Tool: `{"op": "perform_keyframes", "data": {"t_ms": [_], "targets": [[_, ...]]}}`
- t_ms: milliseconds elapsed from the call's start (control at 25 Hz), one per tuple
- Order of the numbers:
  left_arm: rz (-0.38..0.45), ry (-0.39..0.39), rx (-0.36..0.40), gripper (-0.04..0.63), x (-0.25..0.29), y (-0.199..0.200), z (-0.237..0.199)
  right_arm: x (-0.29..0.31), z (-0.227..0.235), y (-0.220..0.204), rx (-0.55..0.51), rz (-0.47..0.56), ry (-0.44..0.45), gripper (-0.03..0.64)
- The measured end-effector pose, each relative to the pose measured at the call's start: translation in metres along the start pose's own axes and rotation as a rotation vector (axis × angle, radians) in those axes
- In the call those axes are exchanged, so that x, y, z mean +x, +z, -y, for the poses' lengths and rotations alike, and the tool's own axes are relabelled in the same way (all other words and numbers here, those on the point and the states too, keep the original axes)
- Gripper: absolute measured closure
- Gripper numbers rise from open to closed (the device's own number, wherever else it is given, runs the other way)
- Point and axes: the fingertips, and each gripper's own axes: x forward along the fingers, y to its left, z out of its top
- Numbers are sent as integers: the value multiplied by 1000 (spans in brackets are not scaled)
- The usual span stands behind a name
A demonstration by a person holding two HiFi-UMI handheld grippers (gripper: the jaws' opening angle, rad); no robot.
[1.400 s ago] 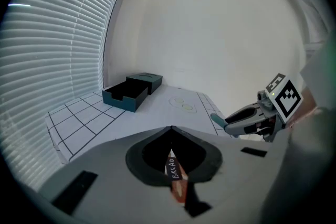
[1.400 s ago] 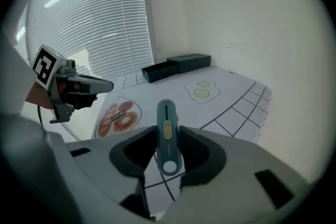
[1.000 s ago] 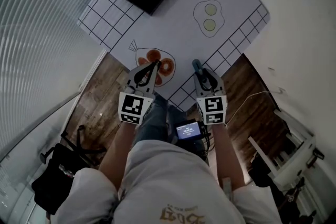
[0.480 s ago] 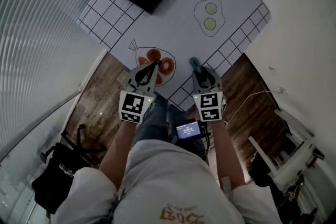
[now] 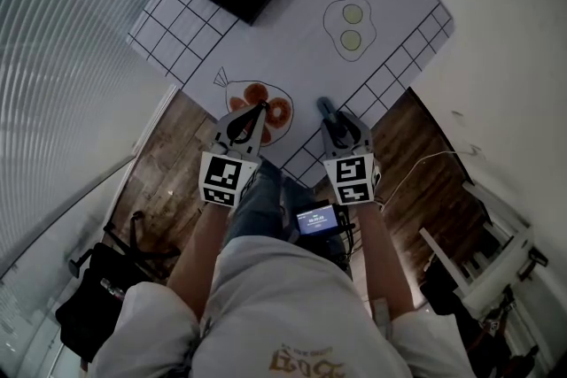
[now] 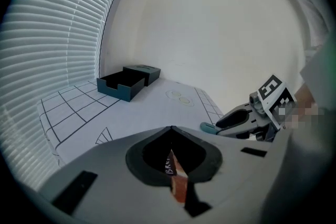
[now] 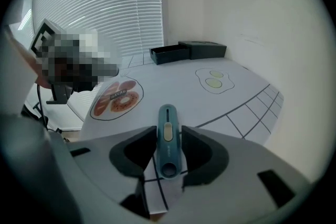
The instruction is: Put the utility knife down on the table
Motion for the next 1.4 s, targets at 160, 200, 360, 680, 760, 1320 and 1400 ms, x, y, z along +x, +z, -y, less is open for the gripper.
{"op": "perform_keyframes", "data": {"t_ms": [160, 200, 360, 680, 760, 1320, 1400], "targets": [[-2, -4, -3, 588, 2, 0, 1, -2, -1, 4, 1, 20, 6, 471], [-1, -5, -1, 588, 2, 1, 2, -3, -1, 5, 7, 24, 7, 471], [5, -10, 5, 588, 2, 4, 4, -7, 1, 9, -1, 53, -10, 482], [9, -8, 7, 588, -1, 10, 6, -20, 5, 14, -35, 85, -55, 597], [13, -7, 10, 588, -2, 12, 6, -21, 5, 16, -31, 93, -47, 602], [47, 12, 40, 588, -15, 34, 14, -51, 16, 35, -5, 177, -53, 607], [53, 16, 48, 588, -20, 36, 15, -58, 16, 37, 5, 190, -56, 607]]}}
